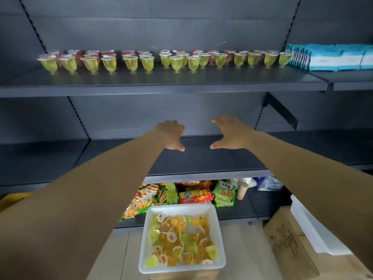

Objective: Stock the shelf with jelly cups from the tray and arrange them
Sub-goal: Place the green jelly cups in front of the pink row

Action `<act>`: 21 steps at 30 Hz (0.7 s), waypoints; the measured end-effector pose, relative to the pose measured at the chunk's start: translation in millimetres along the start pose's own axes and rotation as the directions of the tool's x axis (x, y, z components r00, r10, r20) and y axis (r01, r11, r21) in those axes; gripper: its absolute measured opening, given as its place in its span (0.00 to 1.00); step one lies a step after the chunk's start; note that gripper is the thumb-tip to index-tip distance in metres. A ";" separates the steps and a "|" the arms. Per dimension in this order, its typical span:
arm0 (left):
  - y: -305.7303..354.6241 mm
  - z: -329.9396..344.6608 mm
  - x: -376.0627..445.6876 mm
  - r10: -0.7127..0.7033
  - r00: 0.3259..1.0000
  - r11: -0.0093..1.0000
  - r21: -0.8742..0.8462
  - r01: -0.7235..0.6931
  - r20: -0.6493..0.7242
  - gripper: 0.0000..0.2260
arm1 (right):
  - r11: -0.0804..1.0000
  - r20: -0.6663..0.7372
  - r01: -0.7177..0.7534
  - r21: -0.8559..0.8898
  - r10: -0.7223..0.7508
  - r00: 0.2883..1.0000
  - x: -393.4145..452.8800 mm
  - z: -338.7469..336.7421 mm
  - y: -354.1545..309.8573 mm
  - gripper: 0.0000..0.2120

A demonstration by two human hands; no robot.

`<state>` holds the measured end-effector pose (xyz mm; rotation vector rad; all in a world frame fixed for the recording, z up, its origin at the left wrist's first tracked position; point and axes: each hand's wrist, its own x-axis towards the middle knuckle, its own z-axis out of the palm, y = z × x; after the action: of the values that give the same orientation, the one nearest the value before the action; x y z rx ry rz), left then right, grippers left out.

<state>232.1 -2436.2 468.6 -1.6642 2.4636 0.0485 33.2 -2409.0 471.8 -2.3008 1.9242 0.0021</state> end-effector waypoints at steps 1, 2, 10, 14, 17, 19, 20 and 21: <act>0.4 17.8 -5.2 -0.002 1.000 1.000 -0.021 0.003 0.031 0.30 | 1.000 0.021 -0.005 0.011 0.005 1.000 -3.8 15.9 0.3 0.43; 0.4 36.3 -8.9 -0.005 0.998 0.999 -0.043 0.008 0.062 0.31 | 1.000 0.039 -0.007 0.027 0.006 0.999 -6.6 32.4 0.5 0.43; -12.8 245.8 -12.3 -0.086 0.938 0.961 -0.220 0.167 0.335 0.31 | 0.995 0.263 -0.037 0.095 0.011 0.965 1.2 224.0 9.4 0.39; -19.2 356.9 -14.6 -0.085 0.864 0.922 -0.290 0.257 0.497 0.32 | 0.985 0.443 -0.119 0.122 0.053 0.895 9.4 328.2 17.3 0.38; -23.5 422.5 -15.0 -0.087 0.806 0.885 -0.327 0.333 0.586 0.32 | 0.963 0.544 -0.202 0.180 0.074 0.836 13.4 394.2 20.2 0.37; -28.1 458.8 -11.6 -0.119 0.784 0.843 -0.355 0.405 0.609 0.32 | 0.944 0.593 -0.254 0.208 0.085 0.801 15.1 432.0 21.8 0.36; -30.7 475.0 -8.7 -0.147 0.774 0.811 -0.373 0.450 0.616 0.33 | 0.929 0.611 -0.291 0.229 0.095 0.786 15.8 450.7 22.4 0.35; -33.2 489.3 -5.6 -0.180 0.765 0.775 -0.389 0.498 0.619 0.34 | 0.910 0.629 -0.328 0.254 0.102 0.770 16.2 467.6 22.5 0.34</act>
<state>323.8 -2384.5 -10.5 -1.9284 1.7344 1.1061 56.1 -2377.5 5.0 -1.5639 1.6604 0.3502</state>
